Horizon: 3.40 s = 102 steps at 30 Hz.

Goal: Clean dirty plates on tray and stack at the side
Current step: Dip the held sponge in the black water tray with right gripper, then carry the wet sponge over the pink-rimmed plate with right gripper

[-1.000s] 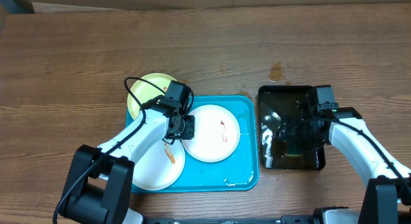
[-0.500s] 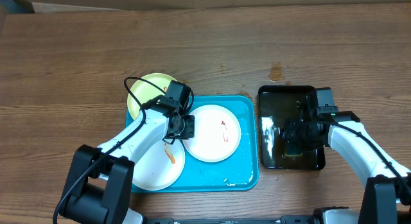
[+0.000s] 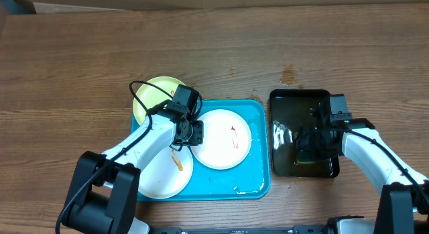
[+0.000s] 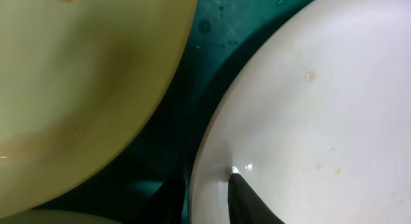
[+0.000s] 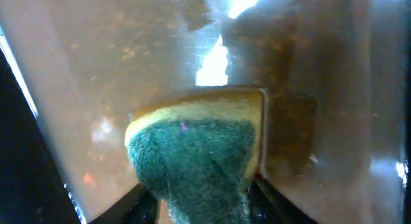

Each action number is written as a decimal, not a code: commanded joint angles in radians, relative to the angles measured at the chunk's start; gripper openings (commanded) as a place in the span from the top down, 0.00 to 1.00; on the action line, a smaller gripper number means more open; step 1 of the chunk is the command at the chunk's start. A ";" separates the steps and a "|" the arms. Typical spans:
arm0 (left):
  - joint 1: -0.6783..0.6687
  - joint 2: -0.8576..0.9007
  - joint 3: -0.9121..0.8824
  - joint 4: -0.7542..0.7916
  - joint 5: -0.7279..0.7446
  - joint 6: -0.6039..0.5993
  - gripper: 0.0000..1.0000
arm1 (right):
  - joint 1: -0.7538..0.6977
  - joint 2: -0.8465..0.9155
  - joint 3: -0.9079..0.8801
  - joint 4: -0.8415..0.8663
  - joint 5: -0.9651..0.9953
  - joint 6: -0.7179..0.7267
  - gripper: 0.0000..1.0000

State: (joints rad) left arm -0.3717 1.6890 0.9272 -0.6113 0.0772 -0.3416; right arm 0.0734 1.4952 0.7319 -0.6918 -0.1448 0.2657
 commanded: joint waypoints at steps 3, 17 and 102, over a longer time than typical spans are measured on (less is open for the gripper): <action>-0.003 0.008 -0.011 0.003 -0.006 -0.014 0.74 | 0.004 -0.013 -0.018 0.014 0.025 0.000 0.58; -0.003 0.008 -0.011 0.012 -0.006 -0.014 0.84 | 0.005 -0.026 0.238 -0.278 -0.059 0.000 0.96; -0.003 0.008 -0.011 0.015 -0.006 -0.014 0.94 | 0.618 0.271 0.362 0.104 0.278 0.061 0.49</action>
State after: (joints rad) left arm -0.3717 1.6890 0.9253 -0.5968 0.0780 -0.3485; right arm 0.6918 1.7641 1.0668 -0.5892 0.1467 0.3145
